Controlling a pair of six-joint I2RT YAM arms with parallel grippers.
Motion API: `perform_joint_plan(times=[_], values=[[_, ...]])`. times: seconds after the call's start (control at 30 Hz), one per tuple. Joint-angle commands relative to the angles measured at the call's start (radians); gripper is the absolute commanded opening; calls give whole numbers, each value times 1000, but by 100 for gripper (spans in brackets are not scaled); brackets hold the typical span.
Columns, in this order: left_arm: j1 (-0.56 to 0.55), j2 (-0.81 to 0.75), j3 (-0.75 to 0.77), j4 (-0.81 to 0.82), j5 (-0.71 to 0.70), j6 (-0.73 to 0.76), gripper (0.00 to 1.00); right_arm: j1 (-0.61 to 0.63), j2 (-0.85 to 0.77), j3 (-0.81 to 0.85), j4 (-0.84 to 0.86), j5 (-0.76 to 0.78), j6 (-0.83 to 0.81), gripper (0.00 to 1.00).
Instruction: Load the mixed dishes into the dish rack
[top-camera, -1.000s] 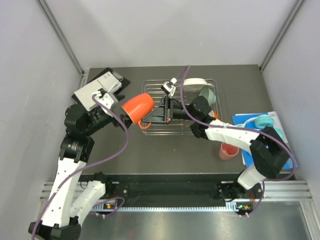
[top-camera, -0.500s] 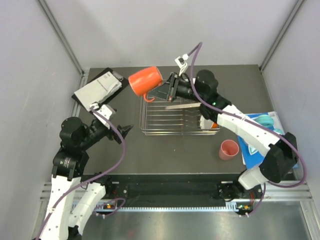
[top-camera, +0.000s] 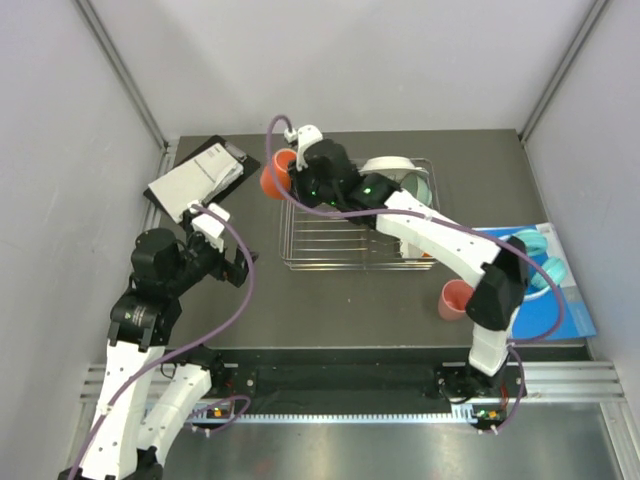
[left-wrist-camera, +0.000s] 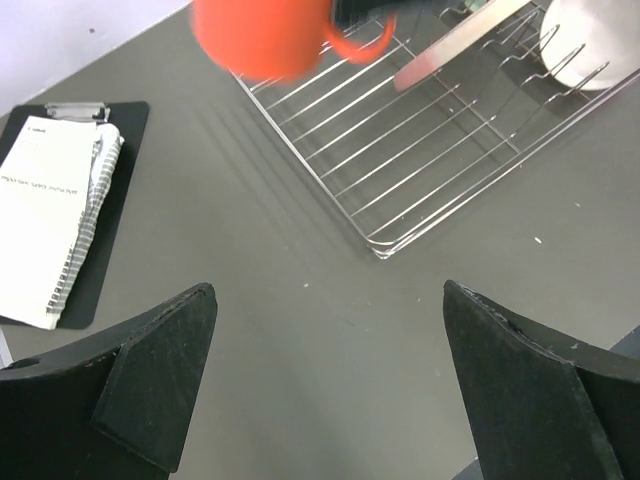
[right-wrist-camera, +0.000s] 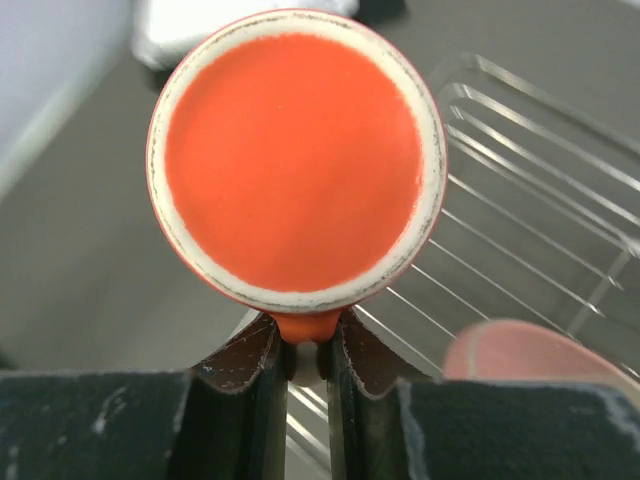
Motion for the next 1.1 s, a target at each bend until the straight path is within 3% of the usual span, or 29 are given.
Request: perform_joint_plan(times=[0.0,0.73,1.07], values=[[-2,16,26,-2,-27,-16,99,-15,62,72,23,135,-92,0],[0,-7,0,38,-13,-13,99,-102,374,232,9,151,-144,0],[0,-7,-30,75,-4,-18,99,-128,359,167,8,169,-157,0]])
